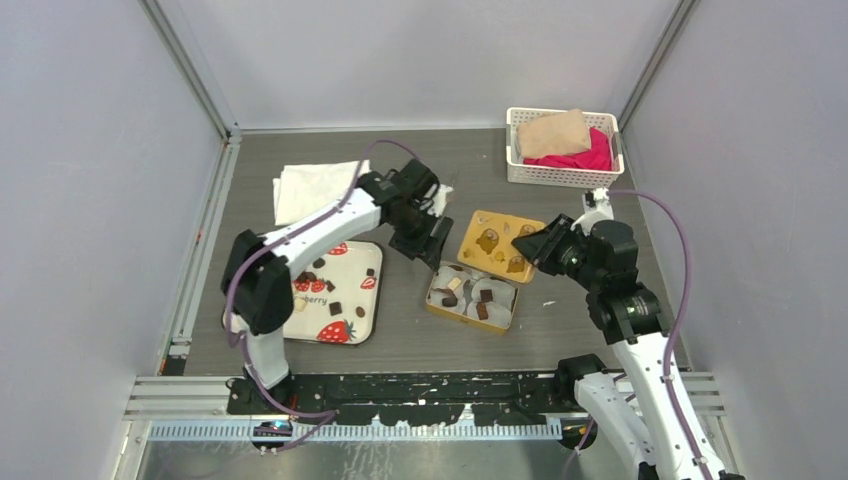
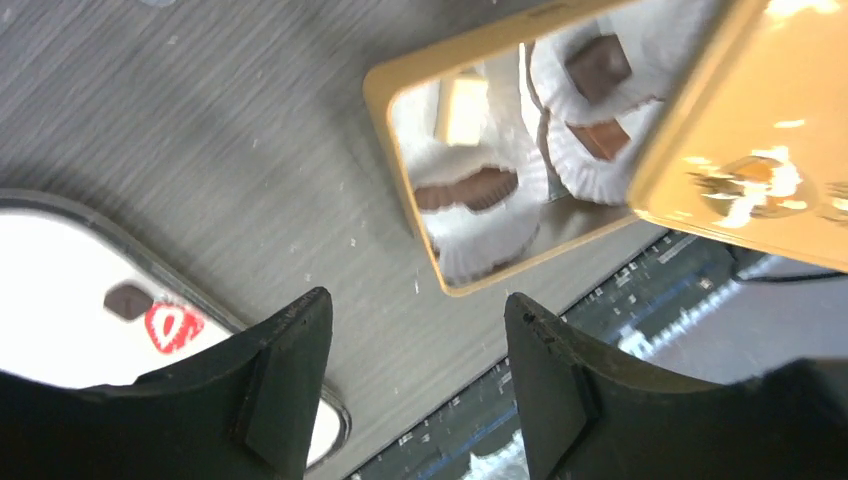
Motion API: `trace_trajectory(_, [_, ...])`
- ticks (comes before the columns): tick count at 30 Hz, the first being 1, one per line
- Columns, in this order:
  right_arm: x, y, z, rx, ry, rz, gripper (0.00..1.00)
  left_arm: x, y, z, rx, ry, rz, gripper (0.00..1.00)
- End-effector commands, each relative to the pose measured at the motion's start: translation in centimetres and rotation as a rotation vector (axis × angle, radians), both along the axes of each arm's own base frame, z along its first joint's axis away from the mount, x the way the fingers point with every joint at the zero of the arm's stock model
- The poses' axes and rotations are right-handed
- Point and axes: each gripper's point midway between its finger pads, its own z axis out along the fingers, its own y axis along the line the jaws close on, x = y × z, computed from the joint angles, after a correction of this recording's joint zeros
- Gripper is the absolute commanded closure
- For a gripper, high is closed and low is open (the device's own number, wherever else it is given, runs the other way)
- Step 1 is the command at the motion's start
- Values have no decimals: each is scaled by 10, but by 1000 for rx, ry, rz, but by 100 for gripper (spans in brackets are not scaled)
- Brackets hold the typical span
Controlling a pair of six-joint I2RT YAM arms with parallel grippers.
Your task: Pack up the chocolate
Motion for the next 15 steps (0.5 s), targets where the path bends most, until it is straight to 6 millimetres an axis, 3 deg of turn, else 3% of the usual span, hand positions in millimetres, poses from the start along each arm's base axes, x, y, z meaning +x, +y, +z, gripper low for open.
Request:
trace_trajectory(1, [3, 42, 25, 242, -111, 170, 99, 2, 37, 41, -153, 52, 75, 33])
trace_trajectory(4, [6, 44, 12, 305, -108, 157, 99, 9, 58, 38, -237, 72, 165, 32])
trace_trajectory(6, [8, 49, 4, 350, -104, 169, 99, 15, 60, 38, -291, 37, 183, 32])
trace_trajectory(10, [8, 62, -13, 409, -56, 236, 99, 12, 48, 38, -353, 87, 161, 28])
trace_trajectory(15, [11, 62, -36, 439, -24, 209, 99, 11, 27, 20, -461, 208, 219, 31])
